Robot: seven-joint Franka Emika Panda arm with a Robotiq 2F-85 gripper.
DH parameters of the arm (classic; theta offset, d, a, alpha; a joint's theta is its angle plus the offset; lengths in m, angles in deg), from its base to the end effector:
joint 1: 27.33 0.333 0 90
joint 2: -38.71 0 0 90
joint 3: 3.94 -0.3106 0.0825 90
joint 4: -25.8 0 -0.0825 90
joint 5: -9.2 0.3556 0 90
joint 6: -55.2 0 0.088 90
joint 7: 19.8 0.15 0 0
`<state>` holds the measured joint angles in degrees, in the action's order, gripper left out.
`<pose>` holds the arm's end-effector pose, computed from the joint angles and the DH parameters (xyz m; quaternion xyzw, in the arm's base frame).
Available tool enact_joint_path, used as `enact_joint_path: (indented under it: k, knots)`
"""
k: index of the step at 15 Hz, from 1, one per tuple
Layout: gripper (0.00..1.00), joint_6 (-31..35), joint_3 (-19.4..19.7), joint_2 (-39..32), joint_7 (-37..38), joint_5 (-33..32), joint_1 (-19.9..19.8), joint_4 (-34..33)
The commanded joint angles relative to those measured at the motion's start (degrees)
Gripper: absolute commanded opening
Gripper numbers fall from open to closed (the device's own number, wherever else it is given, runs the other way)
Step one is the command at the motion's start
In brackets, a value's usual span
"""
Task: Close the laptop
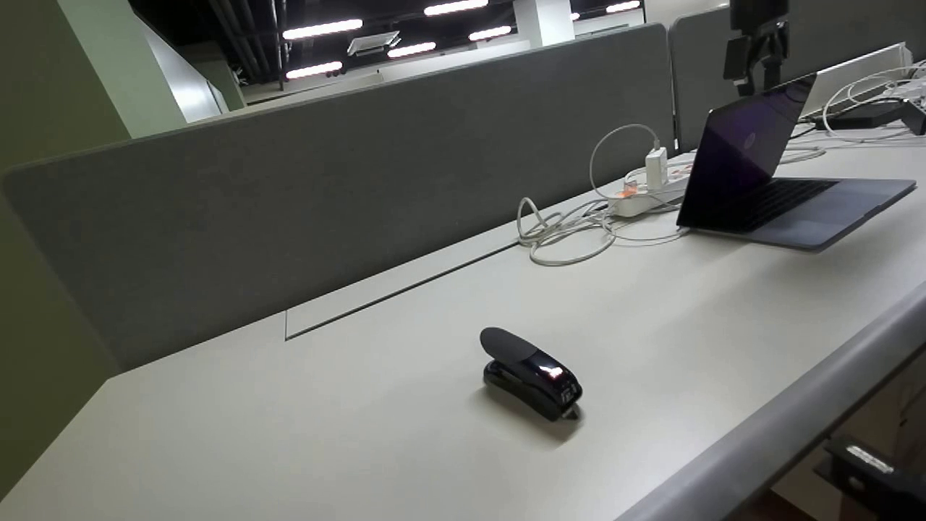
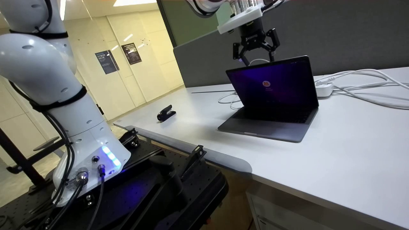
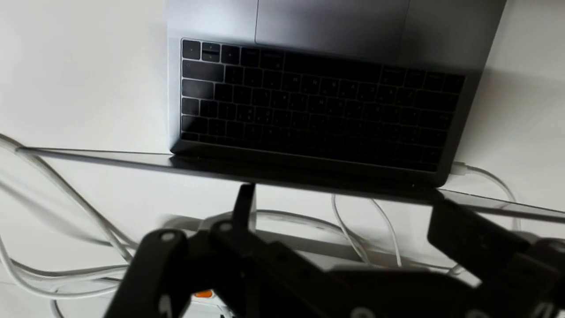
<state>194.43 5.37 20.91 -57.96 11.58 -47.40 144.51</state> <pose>0.5007 -0.2796 0.2589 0.9974 0.0656 0.0157 0.0234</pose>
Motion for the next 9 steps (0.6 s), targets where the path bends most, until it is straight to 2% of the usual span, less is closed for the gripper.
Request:
enact_joint_path:
  k: [1,9]
  knots:
    - [1.00,-0.9,0.0,0.0,-1.0,0.6,-1.0,2.1]
    - [1.00,-1.5,0.0,1.0,-1.5,2.0,-2.0,7.4]
